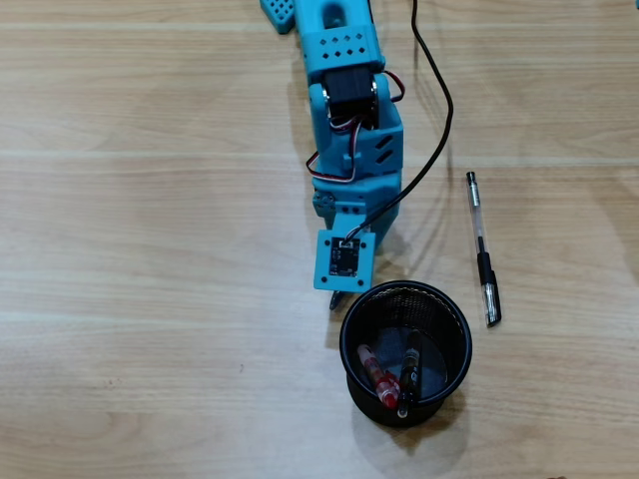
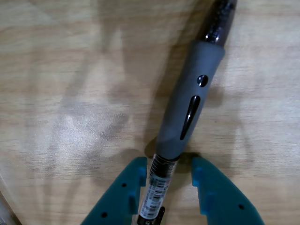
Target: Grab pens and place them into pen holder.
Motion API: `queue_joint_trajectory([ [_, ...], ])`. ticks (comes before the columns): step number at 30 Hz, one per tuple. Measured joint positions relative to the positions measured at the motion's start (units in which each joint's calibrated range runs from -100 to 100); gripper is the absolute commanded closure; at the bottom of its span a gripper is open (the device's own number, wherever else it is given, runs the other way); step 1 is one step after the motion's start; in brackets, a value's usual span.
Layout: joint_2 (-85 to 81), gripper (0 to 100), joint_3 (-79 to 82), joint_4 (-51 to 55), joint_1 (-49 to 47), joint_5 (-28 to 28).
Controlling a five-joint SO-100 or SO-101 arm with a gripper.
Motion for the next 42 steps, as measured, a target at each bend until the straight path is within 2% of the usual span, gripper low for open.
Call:
queue_joint_trajectory([
  [4,0.93,90,-0.53,0.0,0.45,0.0],
  [8,1.36,97,-0.89,0.0,1.17,0.0],
  [24,-2.29,98,2.84,1.21,6.95,0.0],
  [42,-30.96,98,3.02,1.21,6.22,0.0],
])
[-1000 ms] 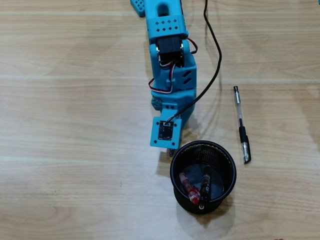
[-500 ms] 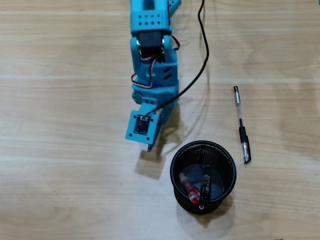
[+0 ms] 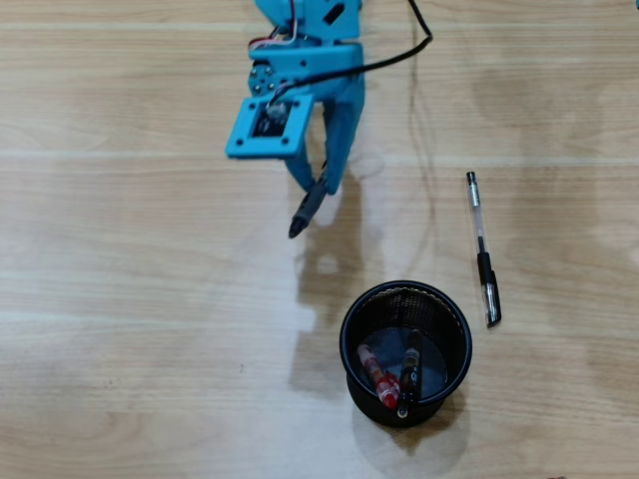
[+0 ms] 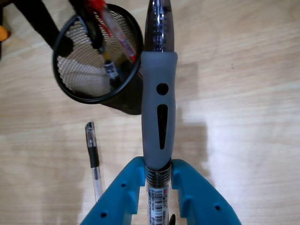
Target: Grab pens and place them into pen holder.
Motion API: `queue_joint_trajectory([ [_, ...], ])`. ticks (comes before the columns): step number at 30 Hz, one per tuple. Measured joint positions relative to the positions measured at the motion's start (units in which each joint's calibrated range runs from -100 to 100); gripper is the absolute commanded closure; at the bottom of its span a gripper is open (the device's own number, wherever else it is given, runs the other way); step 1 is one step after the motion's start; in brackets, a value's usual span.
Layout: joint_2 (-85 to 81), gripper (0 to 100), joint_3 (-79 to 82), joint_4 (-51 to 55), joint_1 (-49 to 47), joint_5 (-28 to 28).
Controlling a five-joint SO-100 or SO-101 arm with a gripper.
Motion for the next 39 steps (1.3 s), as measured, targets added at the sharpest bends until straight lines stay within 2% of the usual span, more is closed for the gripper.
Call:
queue_joint_trajectory([
  [5,-3.39,98,0.0,-0.26,-1.26,0.0],
  [8,-4.41,98,0.0,-4.33,-2.07,2.7],
  [13,-5.0,98,5.42,-22.49,-4.15,5.56],
  [20,-5.09,98,18.38,-54.84,-6.95,6.03],
  [25,-0.76,98,19.17,-73.18,-7.94,7.17],
  [29,7.04,98,14.38,-78.11,-7.85,7.27],
  [39,24.6,98,0.44,-78.98,-7.04,7.27],
])
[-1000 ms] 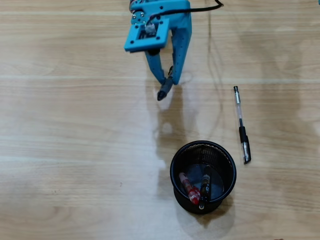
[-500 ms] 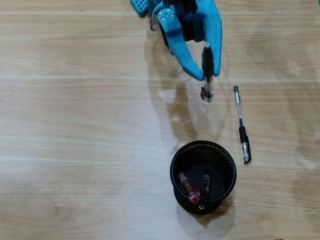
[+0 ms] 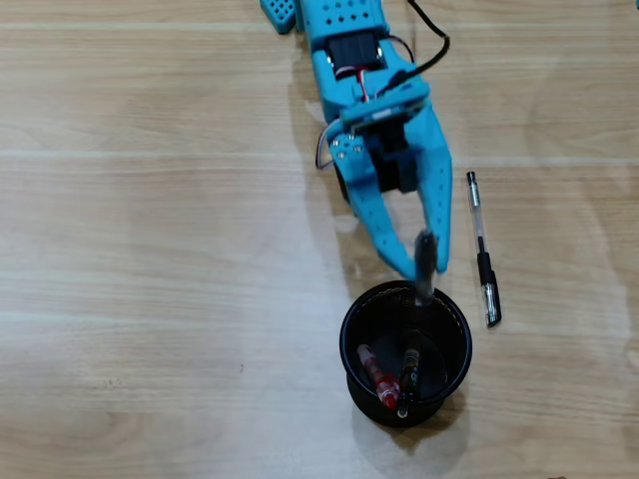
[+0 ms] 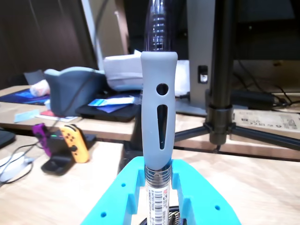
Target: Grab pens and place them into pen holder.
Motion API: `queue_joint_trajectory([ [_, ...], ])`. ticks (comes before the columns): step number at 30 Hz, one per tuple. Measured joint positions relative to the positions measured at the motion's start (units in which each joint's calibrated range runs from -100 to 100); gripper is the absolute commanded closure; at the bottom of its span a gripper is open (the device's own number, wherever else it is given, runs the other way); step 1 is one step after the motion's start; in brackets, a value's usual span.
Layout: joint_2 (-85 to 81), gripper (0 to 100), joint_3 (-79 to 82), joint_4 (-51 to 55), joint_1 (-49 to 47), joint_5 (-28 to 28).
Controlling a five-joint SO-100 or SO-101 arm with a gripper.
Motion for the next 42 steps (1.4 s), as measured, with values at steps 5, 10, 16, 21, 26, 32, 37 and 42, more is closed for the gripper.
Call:
queue_joint_trajectory([
  [5,7.38,98,-7.99,0.0,2.17,0.0],
  [10,10.52,94,-11.45,0.0,2.8,0.0],
  [16,11.03,87,-11.54,0.0,2.53,0.0],
  [21,11.11,87,-11.54,0.0,2.53,0.0],
  [26,11.11,87,-11.54,0.0,2.53,0.0],
  [32,9.75,98,-10.47,0.87,1.89,1.19],
  [37,1.53,98,-5.5,11.68,0.81,3.9],
  [42,-10.35,98,2.22,27.16,-0.54,4.21],
])
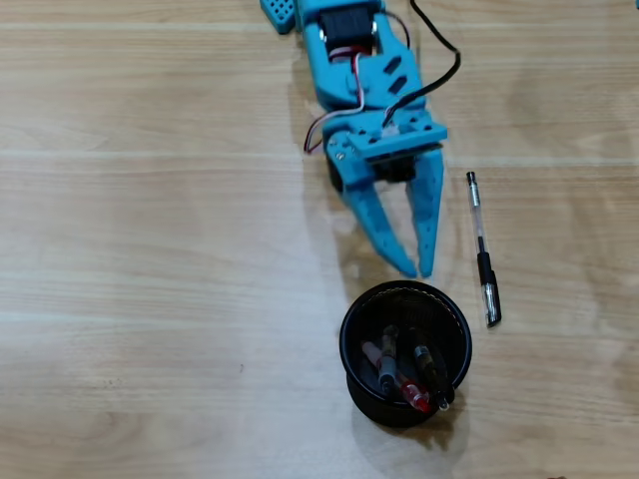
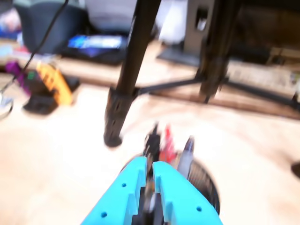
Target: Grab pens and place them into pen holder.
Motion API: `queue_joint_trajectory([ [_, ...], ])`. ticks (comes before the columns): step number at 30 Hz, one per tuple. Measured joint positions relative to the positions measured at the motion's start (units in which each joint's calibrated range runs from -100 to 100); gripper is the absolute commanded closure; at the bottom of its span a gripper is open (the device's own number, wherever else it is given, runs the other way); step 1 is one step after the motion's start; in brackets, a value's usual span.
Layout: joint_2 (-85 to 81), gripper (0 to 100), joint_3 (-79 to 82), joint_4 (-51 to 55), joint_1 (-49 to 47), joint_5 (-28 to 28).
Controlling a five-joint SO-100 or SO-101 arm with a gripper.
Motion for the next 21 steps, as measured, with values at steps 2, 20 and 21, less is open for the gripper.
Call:
queue_joint_trajectory([
  [2,-4.92,98,3.55,5.1,-0.54,0.73],
  [20,-24.09,98,20.77,32.7,-12.72,9.51],
  [21,-24.09,98,21.13,32.7,-13.08,9.51],
])
